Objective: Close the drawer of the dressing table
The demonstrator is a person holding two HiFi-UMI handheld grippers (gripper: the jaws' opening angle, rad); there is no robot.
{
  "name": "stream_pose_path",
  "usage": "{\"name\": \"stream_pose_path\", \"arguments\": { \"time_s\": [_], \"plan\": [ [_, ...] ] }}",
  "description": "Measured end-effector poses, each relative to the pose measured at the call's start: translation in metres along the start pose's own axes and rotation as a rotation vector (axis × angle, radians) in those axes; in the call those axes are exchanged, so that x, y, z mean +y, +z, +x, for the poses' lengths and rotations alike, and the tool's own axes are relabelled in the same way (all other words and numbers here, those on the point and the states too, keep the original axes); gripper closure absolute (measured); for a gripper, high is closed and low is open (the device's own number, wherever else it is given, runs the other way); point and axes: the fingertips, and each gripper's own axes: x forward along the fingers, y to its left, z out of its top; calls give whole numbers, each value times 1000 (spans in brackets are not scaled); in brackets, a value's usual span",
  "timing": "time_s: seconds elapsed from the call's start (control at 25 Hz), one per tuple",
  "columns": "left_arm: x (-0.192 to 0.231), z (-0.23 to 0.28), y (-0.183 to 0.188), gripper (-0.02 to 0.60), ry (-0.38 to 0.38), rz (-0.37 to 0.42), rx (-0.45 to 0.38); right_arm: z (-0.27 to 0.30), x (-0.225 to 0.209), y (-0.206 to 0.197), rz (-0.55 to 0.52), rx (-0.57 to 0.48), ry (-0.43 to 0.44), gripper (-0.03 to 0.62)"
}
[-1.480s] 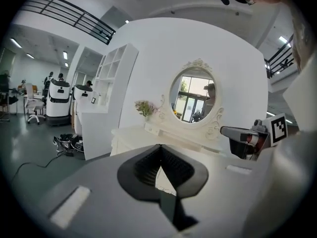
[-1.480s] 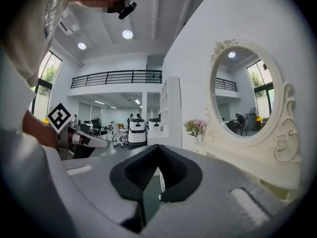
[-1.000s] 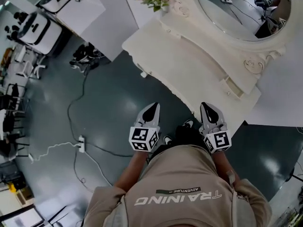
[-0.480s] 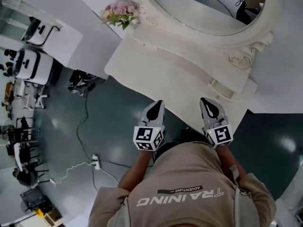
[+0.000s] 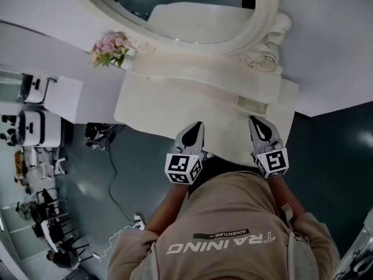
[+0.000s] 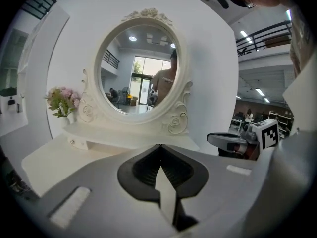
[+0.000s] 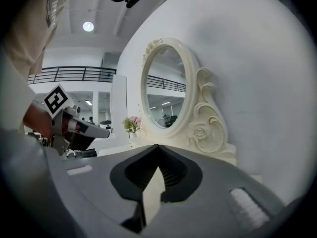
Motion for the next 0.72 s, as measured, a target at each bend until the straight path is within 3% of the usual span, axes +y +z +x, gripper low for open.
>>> {"name": "stream_pose_path", "arguments": {
  "time_s": [0.32, 0.72],
  "plan": [
    [-44, 38, 15, 563, -206, 102, 20, -40, -29, -19, 39, 23, -204, 592],
    [-37, 63, 35, 563, -364, 158, 29, -36, -35, 10, 26, -3, -358, 592]
  ]
}}
